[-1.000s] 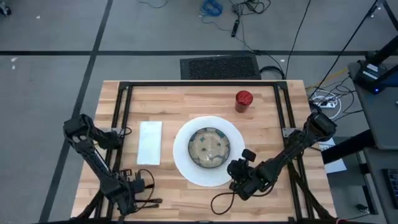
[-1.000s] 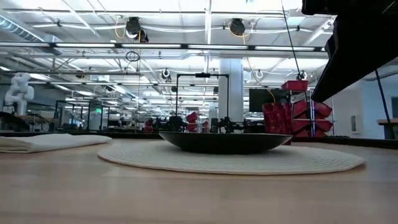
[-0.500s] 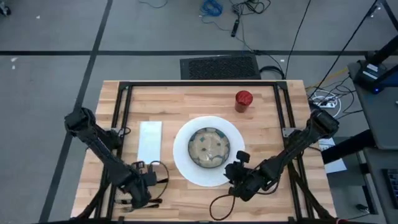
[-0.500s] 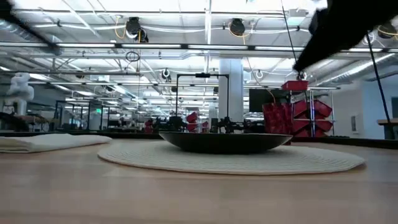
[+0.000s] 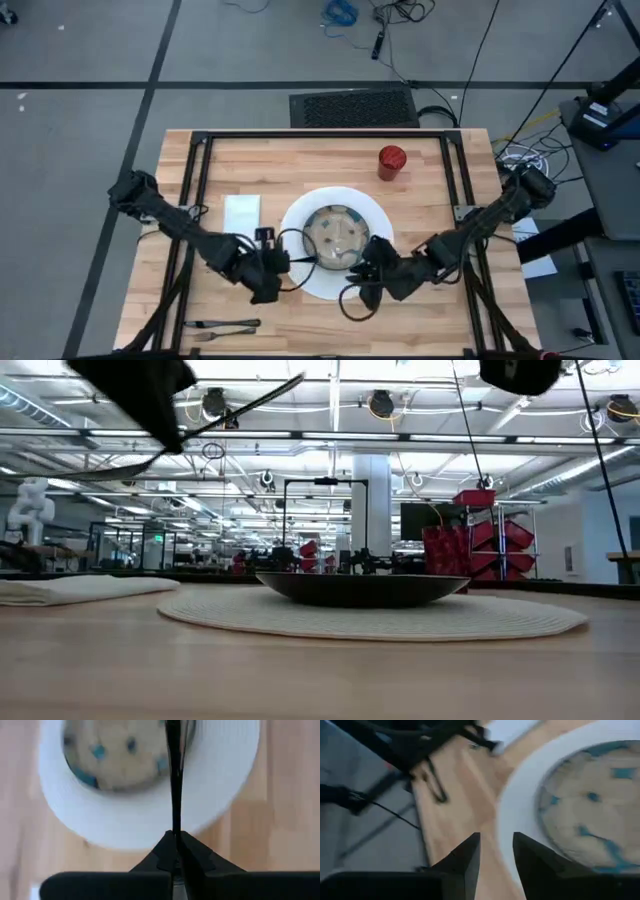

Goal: Set table place
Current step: Move the black spoon to the middle right of the table

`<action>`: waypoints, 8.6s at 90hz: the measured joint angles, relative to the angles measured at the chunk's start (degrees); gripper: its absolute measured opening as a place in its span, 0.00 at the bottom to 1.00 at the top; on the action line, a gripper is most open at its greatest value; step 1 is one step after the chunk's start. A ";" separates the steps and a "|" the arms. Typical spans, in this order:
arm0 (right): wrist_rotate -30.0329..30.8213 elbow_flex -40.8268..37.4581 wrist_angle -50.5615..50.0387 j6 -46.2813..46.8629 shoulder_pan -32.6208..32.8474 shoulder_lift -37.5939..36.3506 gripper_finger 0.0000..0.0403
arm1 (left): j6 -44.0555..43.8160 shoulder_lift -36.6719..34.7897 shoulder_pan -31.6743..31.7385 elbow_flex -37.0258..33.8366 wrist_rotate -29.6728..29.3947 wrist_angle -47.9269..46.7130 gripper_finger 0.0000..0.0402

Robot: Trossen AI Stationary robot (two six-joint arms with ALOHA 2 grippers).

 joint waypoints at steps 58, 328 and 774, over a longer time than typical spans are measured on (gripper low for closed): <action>-3.01 0.00 10.01 1.47 -8.47 0.02 0.26 | 8.20 0.00 2.62 -0.07 -7.32 10.44 0.00; 10.90 5.94 -73.33 1.42 -19.91 -28.11 0.00 | -6.39 -6.50 -2.32 -7.57 -43.53 12.79 0.35; 7.54 -19.17 -73.23 66.51 12.25 -21.13 0.00 | -13.92 -0.07 2.91 -7.57 -39.61 11.80 0.35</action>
